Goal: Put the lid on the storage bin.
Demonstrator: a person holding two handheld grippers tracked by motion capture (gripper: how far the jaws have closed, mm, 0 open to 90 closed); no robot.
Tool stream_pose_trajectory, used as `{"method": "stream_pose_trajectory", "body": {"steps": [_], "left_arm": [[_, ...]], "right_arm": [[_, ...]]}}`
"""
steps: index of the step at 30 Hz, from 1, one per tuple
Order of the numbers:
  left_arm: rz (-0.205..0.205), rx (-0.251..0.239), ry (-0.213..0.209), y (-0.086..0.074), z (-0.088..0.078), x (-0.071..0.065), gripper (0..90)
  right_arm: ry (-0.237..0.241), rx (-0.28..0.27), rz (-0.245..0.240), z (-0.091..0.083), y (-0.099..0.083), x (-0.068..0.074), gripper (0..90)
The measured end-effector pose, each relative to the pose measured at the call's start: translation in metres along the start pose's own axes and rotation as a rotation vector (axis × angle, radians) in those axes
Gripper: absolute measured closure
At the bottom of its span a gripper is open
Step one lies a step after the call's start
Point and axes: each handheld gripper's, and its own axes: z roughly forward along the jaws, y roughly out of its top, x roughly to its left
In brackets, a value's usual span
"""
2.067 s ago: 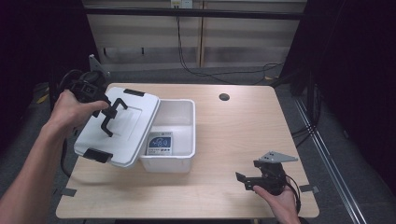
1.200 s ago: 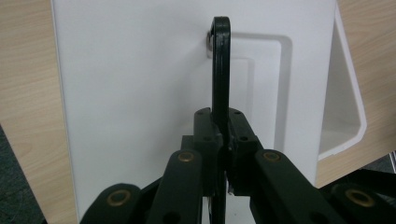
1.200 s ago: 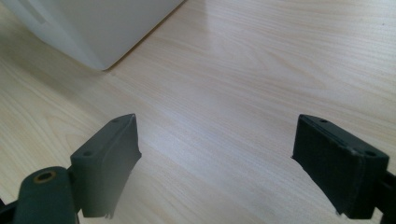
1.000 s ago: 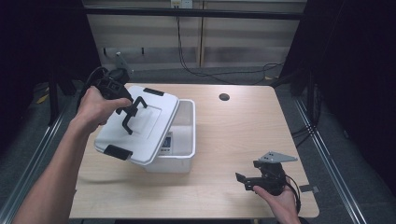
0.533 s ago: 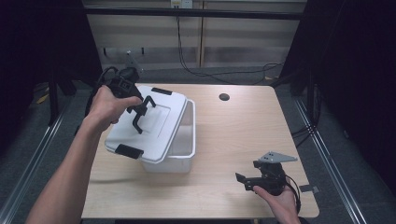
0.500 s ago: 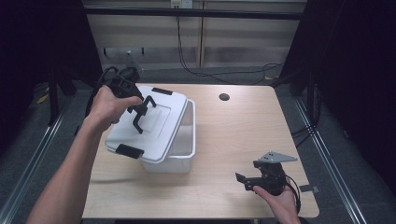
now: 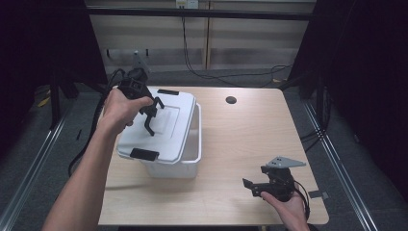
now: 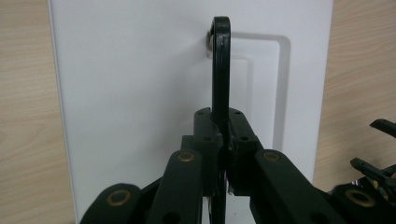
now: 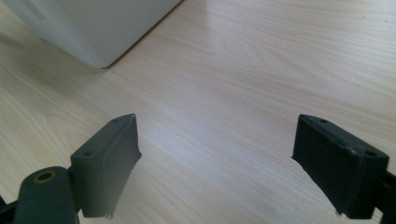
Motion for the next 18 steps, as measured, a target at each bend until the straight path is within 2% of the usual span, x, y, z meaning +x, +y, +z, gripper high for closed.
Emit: {"method": "stream_pose_trajectory", "body": {"steps": [2, 7, 11, 18], "left_arm": [[-0.015, -0.009, -0.013, 0.001, 0.000, 0.000, 84.9], [-0.049, -0.005, -0.016, 0.001, 0.002, 0.001, 84.9], [-0.094, -0.017, -0.021, 0.001, 0.005, 0.003, 84.9], [-0.129, -0.011, -0.031, 0.001, 0.011, 0.004, 84.8]], "right_arm": [[0.001, -0.002, -0.003, 0.000, 0.000, 0.000, 13.9], [0.000, 0.000, -0.003, 0.000, 0.000, 0.000, 13.9], [0.000, 0.000, -0.002, 0.000, 0.000, 0.000, 13.9], [0.000, 0.001, -0.001, 0.000, 0.000, 0.000, 13.9]]}}
